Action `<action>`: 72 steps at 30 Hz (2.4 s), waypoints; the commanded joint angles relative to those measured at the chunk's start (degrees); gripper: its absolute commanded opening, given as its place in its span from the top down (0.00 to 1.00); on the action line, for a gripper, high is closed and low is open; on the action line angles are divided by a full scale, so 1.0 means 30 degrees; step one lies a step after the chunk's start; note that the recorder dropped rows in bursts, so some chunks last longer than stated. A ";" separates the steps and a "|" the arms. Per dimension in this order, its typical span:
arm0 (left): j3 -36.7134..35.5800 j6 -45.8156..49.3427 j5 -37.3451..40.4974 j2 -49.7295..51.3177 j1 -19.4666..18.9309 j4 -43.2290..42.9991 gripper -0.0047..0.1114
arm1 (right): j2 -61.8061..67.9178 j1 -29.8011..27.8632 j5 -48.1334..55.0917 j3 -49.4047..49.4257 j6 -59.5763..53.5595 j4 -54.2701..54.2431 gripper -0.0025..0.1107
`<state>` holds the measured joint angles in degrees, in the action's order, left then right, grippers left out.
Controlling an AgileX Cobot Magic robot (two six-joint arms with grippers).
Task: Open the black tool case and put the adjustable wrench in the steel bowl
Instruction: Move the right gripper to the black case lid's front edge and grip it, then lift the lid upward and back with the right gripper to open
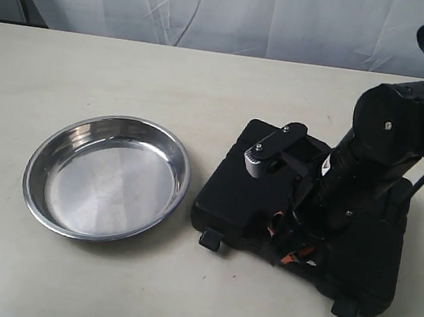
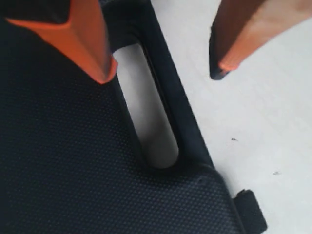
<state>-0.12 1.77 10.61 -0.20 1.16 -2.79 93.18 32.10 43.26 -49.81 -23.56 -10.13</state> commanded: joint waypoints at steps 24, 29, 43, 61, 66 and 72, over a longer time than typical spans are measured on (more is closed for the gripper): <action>0.0039 -0.0018 -0.0097 0.0068 0.0020 0.0029 0.96 | 0.1782 0.0006 -0.0341 -0.0099 -0.0131 0.0210 0.65; 0.0039 -0.0018 -0.0097 0.0068 0.0020 0.0029 0.96 | 0.1782 0.0006 -0.0159 -0.0099 -0.0131 -0.0224 0.61; 0.0039 -0.0018 -0.0097 0.0068 0.0020 0.0029 0.96 | 0.1811 0.0006 -0.0184 -0.0060 -0.0131 -0.0304 0.63; 0.0039 -0.0018 -0.0097 0.0068 0.0020 0.0029 0.96 | 0.2913 0.0006 0.1665 -0.0748 -0.0131 -0.0456 0.99; 0.0039 -0.0018 -0.0097 0.0068 0.0020 0.0029 0.96 | 0.2913 0.0006 0.2143 -0.0962 -0.0131 -0.0617 0.99; 0.0039 -0.0018 -0.0097 0.0068 0.0020 0.0029 0.96 | 0.1751 0.0006 0.2960 -0.1096 -0.0131 -0.0617 0.99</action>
<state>-0.12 1.77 10.61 -0.20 1.16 -2.79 100.64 32.21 49.67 -52.87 -24.97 -11.30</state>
